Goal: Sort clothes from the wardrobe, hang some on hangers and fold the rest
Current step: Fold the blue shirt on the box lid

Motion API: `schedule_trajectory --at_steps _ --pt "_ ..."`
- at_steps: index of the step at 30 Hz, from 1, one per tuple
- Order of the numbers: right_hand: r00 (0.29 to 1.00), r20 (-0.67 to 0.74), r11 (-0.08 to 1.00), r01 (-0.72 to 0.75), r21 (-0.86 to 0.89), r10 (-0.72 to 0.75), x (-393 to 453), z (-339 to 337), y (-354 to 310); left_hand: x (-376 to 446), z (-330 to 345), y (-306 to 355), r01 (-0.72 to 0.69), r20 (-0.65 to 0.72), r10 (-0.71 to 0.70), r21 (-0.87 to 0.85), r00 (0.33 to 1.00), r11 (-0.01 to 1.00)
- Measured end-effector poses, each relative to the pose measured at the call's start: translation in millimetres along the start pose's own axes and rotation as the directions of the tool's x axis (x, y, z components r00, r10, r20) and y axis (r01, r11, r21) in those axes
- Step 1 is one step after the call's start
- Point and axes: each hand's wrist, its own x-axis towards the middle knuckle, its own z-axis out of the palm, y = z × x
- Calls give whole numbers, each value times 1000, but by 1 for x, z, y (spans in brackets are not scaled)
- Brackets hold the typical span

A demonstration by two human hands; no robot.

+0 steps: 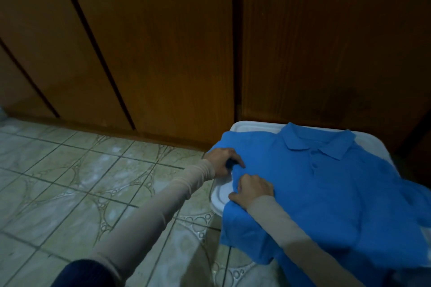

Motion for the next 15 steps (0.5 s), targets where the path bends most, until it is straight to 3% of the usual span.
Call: schedule_trajectory --at_steps 5,8,10,13,14,15 --pt "991 126 961 -69 268 36 5 -12 3 -2 -1 -2 44 40 -41 -78 998 996" --pt "985 155 855 -140 499 71 14 -17 17 3 3 3 144 -9 -144 -36 990 989" --pt "977 177 678 -208 706 115 17 -25 25 9 3 8 190 -67 -199 -115 978 975" --pt "940 252 261 -310 914 231 14 -53 40 20 -6 23 83 -128 -128 -311 984 947" --pt "928 258 174 -311 934 268 14 -63 48 25 -11 31 58 -139 -109 -330 984 942" --pt "922 245 156 -301 941 299 13 -75 56 31 -17 39 47 -150 -101 -328 983 944"
